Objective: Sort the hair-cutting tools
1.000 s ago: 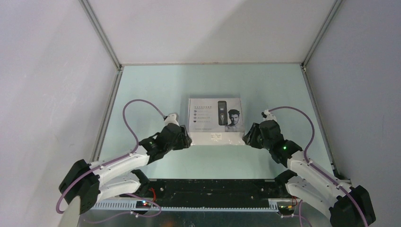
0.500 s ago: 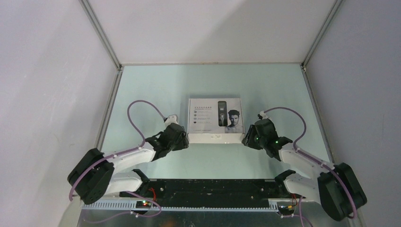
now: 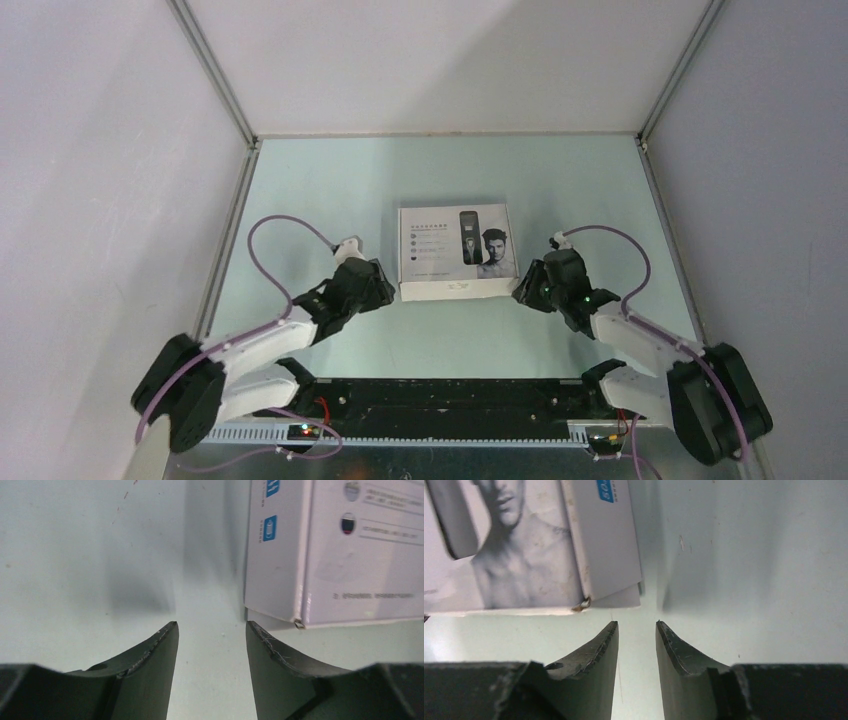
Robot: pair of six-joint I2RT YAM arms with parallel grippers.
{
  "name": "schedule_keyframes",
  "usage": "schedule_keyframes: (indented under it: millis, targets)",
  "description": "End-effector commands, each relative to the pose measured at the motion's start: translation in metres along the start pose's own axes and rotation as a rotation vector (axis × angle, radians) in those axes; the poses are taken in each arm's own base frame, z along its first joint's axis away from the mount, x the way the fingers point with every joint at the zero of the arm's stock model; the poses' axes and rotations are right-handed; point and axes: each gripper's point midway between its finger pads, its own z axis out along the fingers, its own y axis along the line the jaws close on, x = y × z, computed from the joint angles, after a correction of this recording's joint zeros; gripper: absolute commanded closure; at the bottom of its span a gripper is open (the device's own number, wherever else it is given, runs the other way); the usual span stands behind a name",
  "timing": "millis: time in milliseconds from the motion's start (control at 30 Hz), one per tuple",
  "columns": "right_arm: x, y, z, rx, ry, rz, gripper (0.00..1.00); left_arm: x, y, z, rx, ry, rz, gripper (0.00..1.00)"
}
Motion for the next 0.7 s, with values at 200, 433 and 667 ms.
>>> schedule_keyframes:
  millis: [200, 433, 667]
  targets:
    - [-0.008, 0.028, -0.038, -0.105, -0.075, -0.044, 0.62, -0.079, -0.039, -0.056, 0.126, -0.21, -0.02, 0.3]
    - [0.002, 0.044, -0.031, -0.136, -0.036, -0.09, 0.65, -0.129, -0.078, -0.05, 0.155, -0.239, -0.028, 0.27]
    - [0.01, 0.05, -0.017, -0.14, -0.007, -0.1, 0.67, -0.194, -0.145, -0.017, 0.192, -0.206, 0.105, 0.26]
